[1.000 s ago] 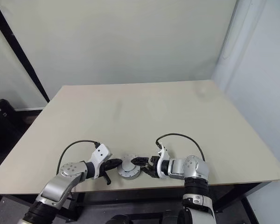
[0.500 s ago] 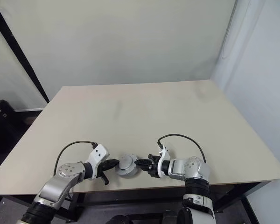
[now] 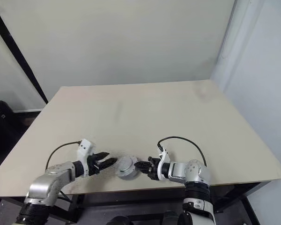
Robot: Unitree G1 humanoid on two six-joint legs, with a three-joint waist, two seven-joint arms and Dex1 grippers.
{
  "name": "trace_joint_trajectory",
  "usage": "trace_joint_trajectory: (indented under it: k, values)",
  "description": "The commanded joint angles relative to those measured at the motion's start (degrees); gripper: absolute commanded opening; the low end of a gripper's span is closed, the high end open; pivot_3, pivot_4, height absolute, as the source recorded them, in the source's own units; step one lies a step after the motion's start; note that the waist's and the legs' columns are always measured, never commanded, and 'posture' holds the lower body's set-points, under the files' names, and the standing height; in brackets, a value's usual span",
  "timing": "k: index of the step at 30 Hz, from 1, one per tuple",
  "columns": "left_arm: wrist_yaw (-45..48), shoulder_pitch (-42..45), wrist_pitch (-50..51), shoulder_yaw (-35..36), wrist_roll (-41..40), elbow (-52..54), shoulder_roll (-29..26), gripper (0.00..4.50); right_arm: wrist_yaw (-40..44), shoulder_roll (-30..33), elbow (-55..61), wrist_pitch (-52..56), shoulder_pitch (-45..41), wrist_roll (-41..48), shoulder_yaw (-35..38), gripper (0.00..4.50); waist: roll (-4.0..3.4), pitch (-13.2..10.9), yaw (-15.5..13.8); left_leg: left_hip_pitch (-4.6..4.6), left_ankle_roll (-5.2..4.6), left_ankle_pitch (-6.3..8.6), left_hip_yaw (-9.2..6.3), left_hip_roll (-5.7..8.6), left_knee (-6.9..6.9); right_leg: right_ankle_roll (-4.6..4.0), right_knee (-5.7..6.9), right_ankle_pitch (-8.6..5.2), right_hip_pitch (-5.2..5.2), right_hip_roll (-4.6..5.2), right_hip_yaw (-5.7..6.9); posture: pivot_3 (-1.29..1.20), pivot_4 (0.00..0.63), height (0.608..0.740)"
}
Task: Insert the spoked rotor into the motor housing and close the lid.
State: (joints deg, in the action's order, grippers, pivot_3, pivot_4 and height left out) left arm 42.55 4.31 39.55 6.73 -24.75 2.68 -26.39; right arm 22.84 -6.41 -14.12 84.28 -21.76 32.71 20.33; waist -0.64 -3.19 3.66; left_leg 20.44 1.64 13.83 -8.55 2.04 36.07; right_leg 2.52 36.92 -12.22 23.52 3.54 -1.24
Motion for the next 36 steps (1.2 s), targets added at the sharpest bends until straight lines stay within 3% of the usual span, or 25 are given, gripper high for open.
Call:
trace_joint_trajectory:
  k: [1, 5, 21, 36]
  values:
    - [-0.64, -0.36, 3.90, 6.23, -6.50, 2.65, -0.02, 4.50, 0.97, -0.93, 1.51, 0.25, 0.09, 2.64, -0.91, 1.24, 0.00, 0.00, 0.38, 0.02, 0.00, 0.00, 0.00, 0.01, 0.00, 0.00, -0.01, 0.00, 0.00, 0.00, 0.00, 0.00, 0.000, 0.740]
    - [-3.46, -1.32, 9.37, 11.74, -13.62, 3.00, 2.74, 4.50, 2.06, -1.49, 2.58, 0.38, 0.57, 4.47, -0.96, 1.24, 0.02, -0.01, 0.53, 0.10, -0.02, 0.02, -0.01, 0.05, 0.00, 0.03, -0.06, 0.02, 0.02, 0.04, -0.01, 0.00, 0.000, 0.740]
    - [-14.26, -3.90, 27.27, 20.01, -32.64, 1.91, 9.94, 4.50, 3.90, -4.11, 7.00, 0.56, -0.29, 12.47, -0.71, 1.24, 0.13, -0.07, 0.50, 0.16, 0.01, 0.06, -0.03, 0.05, 0.02, -0.05, -0.10, -0.03, 0.06, 0.04, 0.00, 0.00, 0.000, 0.740]
    - [-17.11, -3.08, 30.90, 20.29, -40.83, -4.98, 16.01, 4.50, 3.02, -4.13, 8.06, 0.70, -0.35, 14.47, -2.43, 1.24, 0.16, -0.08, 0.46, 0.20, 0.03, 0.08, -0.03, 0.07, 0.02, -0.09, -0.13, -0.05, 0.07, 0.05, 0.00, 0.00, 0.000, 0.740]
